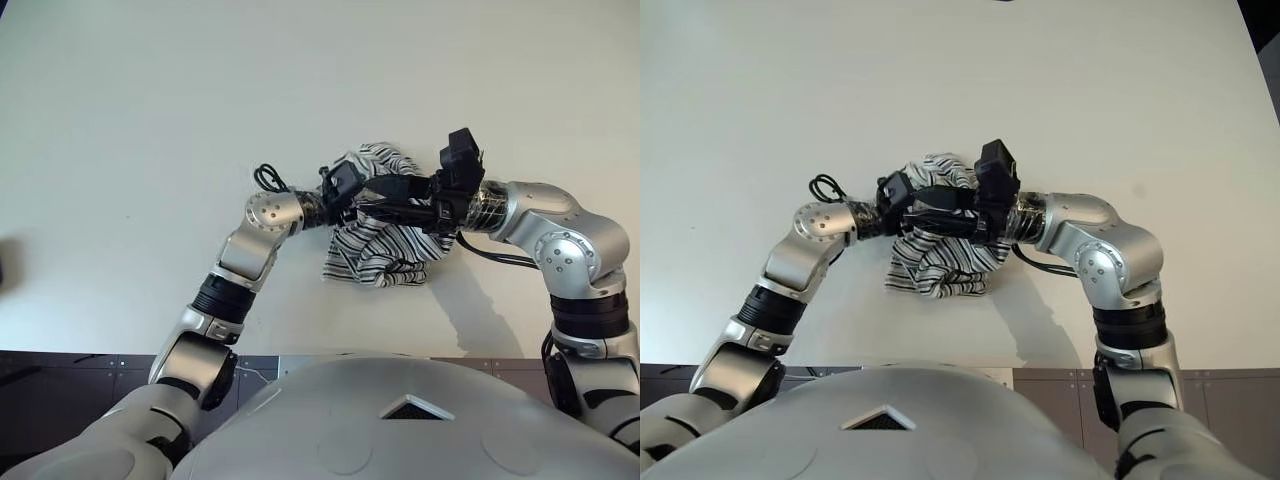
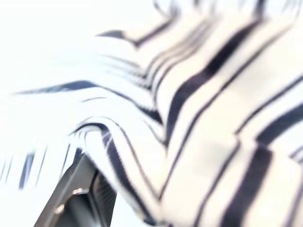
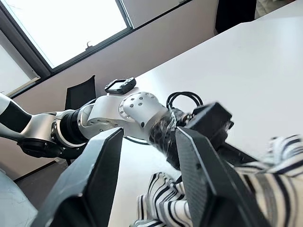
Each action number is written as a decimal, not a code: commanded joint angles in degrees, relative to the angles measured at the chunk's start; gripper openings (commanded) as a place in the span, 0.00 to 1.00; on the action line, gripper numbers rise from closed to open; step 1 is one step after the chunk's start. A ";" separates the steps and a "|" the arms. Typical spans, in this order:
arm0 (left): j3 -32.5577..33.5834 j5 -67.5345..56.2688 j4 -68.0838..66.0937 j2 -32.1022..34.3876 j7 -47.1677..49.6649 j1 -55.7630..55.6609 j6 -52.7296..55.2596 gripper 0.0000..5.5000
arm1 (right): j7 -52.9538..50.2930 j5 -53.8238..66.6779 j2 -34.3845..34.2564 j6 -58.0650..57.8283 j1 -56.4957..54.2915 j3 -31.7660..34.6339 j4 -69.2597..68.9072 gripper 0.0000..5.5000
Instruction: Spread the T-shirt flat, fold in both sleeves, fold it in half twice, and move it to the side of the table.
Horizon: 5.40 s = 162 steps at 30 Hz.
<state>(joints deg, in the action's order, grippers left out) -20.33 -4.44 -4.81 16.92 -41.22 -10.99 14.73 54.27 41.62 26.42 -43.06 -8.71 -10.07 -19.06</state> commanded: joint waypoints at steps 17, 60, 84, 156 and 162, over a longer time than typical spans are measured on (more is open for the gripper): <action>-9.43 13.07 7.93 16.24 -11.58 -1.13 -14.58 0.30 | -0.48 -6.67 12.38 9.19 10.22 13.29 -1.22 0.36; -7.34 8.90 18.58 27.06 -18.75 9.68 -11.60 0.30 | -2.06 -12.05 4.00 9.21 9.84 -7.29 -2.47 0.36; 6.59 -10.01 -2.42 21.30 -12.83 -13.51 14.14 0.30 | -2.51 -38.87 8.53 31.13 11.29 -20.49 14.54 0.36; -8.49 9.52 9.86 53.77 -48.06 13.11 -27.75 0.02 | -6.13 -18.20 5.99 19.09 1.22 1.73 10.85 0.37; -6.79 -3.25 11.50 46.43 -45.86 11.82 -15.49 0.02 | -2.70 -18.12 3.32 16.22 -6.44 -0.87 17.65 0.37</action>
<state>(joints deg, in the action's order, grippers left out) -26.47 -0.83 5.18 69.56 -89.16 0.15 -16.51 51.38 24.32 30.18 -26.18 -14.45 -10.54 -2.64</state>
